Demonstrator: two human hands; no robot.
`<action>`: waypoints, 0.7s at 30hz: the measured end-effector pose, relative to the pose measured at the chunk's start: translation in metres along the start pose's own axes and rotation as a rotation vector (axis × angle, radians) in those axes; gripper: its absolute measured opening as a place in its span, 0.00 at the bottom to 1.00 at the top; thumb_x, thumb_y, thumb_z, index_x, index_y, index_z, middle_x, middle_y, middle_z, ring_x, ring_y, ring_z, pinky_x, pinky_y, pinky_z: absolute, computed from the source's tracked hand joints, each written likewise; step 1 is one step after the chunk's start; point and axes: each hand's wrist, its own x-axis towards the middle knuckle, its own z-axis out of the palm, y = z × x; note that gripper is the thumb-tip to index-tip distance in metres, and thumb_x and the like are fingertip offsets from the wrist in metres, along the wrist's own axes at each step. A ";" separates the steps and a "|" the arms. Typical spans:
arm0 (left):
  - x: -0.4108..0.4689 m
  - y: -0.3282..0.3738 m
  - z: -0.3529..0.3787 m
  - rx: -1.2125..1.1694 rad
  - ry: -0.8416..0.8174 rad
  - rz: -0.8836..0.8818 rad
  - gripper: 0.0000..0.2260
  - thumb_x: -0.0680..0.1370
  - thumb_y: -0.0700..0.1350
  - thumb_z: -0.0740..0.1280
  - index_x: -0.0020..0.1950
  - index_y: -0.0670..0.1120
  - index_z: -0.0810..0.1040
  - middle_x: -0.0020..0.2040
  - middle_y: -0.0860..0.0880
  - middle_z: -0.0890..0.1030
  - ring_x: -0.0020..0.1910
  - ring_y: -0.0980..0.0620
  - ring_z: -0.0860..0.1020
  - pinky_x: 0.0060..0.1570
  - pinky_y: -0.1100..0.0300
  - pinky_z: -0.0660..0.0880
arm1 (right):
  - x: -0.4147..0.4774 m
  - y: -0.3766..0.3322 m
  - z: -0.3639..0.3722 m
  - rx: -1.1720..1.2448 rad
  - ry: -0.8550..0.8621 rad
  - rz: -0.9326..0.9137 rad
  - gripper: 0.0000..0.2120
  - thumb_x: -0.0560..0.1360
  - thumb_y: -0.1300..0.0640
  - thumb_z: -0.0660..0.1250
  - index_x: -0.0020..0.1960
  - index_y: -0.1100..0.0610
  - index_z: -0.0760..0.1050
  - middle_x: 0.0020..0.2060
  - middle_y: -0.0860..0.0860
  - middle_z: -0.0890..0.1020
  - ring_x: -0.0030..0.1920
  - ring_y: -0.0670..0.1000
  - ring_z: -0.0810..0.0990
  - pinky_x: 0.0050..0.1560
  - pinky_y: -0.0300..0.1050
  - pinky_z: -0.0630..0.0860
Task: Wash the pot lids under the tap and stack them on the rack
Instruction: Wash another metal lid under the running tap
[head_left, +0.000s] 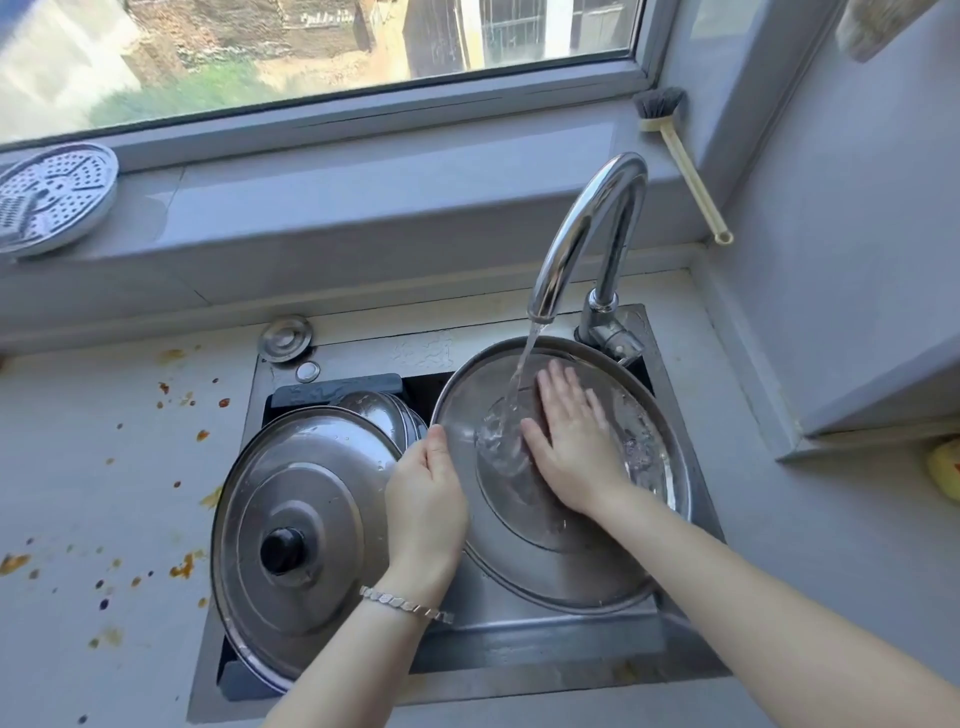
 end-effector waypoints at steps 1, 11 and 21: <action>0.000 0.000 -0.003 -0.009 0.015 0.018 0.21 0.82 0.48 0.53 0.29 0.46 0.59 0.26 0.51 0.64 0.27 0.53 0.63 0.28 0.58 0.59 | 0.001 0.009 -0.003 -0.018 0.034 0.083 0.33 0.75 0.41 0.39 0.76 0.54 0.42 0.76 0.48 0.42 0.76 0.46 0.40 0.72 0.42 0.35; -0.004 0.005 0.003 -0.092 0.036 0.089 0.21 0.82 0.47 0.54 0.29 0.47 0.59 0.26 0.53 0.62 0.27 0.54 0.62 0.28 0.62 0.60 | 0.022 -0.037 -0.003 0.102 0.183 0.017 0.35 0.74 0.43 0.39 0.76 0.59 0.44 0.76 0.53 0.45 0.75 0.48 0.39 0.73 0.45 0.34; 0.026 0.013 -0.004 -0.224 0.119 0.198 0.19 0.82 0.46 0.55 0.30 0.47 0.65 0.27 0.52 0.69 0.26 0.61 0.68 0.30 0.67 0.65 | -0.009 -0.057 0.000 0.039 0.092 -0.718 0.26 0.77 0.55 0.53 0.74 0.61 0.56 0.73 0.56 0.63 0.74 0.54 0.54 0.73 0.49 0.47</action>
